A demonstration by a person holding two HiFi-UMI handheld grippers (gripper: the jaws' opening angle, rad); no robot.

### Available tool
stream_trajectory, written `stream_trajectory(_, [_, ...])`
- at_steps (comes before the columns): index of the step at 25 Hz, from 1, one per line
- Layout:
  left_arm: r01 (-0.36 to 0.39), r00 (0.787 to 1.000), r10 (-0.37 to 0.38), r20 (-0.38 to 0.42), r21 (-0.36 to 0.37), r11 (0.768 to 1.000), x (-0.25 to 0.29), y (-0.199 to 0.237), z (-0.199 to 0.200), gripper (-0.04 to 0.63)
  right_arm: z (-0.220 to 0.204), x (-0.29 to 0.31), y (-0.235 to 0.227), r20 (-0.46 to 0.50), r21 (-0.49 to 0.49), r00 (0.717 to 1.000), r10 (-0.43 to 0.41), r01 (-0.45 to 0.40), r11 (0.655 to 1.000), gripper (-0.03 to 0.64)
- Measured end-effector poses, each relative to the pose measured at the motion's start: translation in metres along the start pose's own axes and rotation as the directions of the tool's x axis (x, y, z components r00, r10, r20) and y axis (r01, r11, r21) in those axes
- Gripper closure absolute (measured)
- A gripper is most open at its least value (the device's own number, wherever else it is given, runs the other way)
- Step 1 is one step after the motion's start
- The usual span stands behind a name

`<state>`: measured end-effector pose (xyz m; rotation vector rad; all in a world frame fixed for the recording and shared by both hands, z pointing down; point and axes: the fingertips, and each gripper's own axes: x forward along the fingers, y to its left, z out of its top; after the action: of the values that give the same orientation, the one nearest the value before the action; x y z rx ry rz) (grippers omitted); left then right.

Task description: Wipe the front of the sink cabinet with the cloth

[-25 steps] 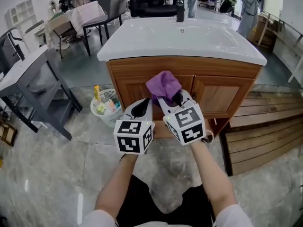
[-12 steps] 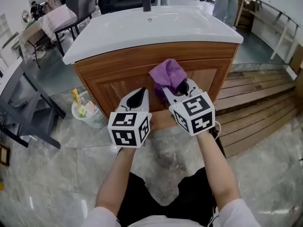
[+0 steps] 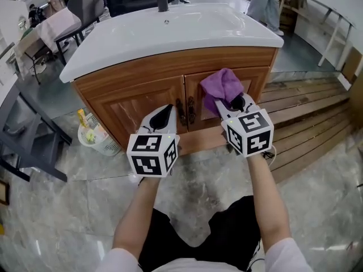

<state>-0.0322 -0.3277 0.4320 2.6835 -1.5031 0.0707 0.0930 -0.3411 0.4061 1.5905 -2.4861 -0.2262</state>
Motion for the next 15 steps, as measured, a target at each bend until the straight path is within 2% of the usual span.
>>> stream_trajectory(9, [0.028,1.000,-0.028,0.007,0.003,1.000,0.018,-0.016,0.001,0.591,-0.018,-0.014,-0.046,-0.024,0.003,0.997,-0.078,0.078,0.997,0.545])
stream_trajectory(15, [0.061,0.998,-0.061,0.004,0.012,0.998,0.031,-0.036,-0.001,0.591,-0.028,-0.029,-0.087,-0.036,0.008,0.987,-0.160,0.160,0.987,0.545])
